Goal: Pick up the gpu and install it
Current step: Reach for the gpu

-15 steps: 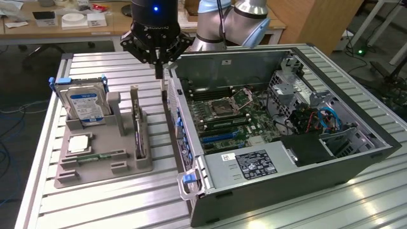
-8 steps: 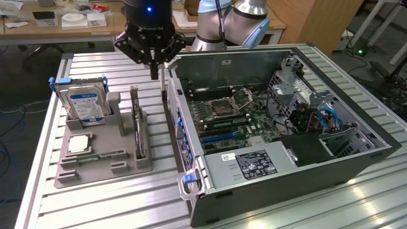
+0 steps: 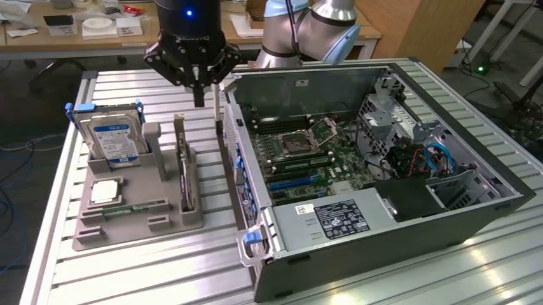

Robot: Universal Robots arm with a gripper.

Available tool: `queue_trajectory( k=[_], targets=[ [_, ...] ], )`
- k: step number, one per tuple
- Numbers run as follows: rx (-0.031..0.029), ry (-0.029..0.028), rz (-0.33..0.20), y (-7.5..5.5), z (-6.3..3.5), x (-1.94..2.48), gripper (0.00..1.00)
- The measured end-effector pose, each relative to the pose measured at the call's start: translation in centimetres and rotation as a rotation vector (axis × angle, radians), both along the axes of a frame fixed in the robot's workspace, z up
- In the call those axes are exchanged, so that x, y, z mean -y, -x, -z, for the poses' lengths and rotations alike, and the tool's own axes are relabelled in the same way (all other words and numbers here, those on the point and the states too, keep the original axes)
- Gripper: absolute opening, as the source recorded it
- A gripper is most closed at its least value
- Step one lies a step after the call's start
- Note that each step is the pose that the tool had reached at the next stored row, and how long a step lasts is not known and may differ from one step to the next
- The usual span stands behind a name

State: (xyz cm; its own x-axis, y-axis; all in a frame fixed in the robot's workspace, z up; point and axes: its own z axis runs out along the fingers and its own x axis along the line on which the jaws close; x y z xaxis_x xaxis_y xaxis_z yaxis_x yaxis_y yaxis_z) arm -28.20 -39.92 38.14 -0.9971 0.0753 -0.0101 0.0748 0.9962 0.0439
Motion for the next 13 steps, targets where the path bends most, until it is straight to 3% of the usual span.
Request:
queue_trajectory(
  k=[13],
  targets=[
    [-0.0011, 0.0, 0.0, 1.8, 0.12, 0.01, 0.11]
  ],
)
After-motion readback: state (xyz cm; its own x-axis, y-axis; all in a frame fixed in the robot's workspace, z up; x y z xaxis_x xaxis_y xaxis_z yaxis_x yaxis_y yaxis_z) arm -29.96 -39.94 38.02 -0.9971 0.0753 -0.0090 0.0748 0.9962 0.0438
